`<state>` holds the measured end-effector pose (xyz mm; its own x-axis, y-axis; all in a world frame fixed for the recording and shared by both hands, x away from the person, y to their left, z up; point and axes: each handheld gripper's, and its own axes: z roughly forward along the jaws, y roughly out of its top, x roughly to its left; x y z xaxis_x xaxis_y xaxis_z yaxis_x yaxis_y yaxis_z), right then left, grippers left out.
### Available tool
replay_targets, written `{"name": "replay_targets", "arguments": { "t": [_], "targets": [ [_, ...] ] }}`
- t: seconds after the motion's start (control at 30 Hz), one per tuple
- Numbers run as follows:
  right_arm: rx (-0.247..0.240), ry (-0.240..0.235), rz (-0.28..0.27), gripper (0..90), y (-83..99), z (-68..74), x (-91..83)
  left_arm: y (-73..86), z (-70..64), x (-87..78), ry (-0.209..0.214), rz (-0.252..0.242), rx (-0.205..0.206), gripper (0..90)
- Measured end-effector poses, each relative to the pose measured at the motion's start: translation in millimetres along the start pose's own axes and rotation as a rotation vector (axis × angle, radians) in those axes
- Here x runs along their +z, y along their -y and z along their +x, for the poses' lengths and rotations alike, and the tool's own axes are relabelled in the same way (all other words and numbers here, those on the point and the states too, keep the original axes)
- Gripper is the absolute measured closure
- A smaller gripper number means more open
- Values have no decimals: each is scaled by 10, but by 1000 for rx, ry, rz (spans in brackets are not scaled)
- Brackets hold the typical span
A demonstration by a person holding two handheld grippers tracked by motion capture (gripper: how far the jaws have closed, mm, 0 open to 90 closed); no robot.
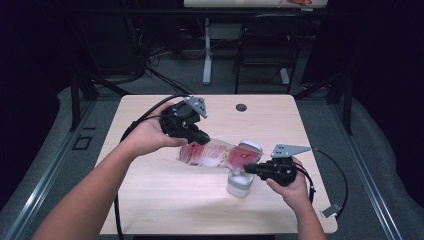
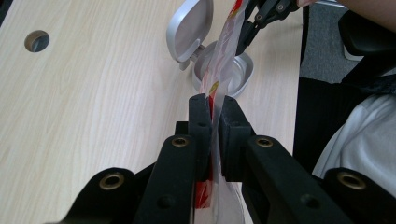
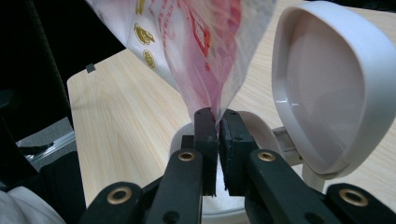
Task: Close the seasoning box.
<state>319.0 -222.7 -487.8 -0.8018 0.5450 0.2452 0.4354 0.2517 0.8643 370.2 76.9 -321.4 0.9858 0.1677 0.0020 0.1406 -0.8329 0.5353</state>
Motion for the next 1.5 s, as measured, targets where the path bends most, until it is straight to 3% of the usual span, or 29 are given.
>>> {"name": "replay_targets", "arguments": {
  "t": [0.57,1.07,1.37,1.5],
  "targets": [
    [85,-36,-68,834,60,-33,77,190,22,4,-8,-27,-39,844],
    [65,-35,-68,895,19,20,102,443,82,55,-7,-46,-86,825],
    [42,-32,-60,900,-35,52,104,632,97,81,7,-108,-116,827],
    [31,-38,-54,900,-64,60,85,709,88,111,-2,-110,-122,819]
  ]
}}
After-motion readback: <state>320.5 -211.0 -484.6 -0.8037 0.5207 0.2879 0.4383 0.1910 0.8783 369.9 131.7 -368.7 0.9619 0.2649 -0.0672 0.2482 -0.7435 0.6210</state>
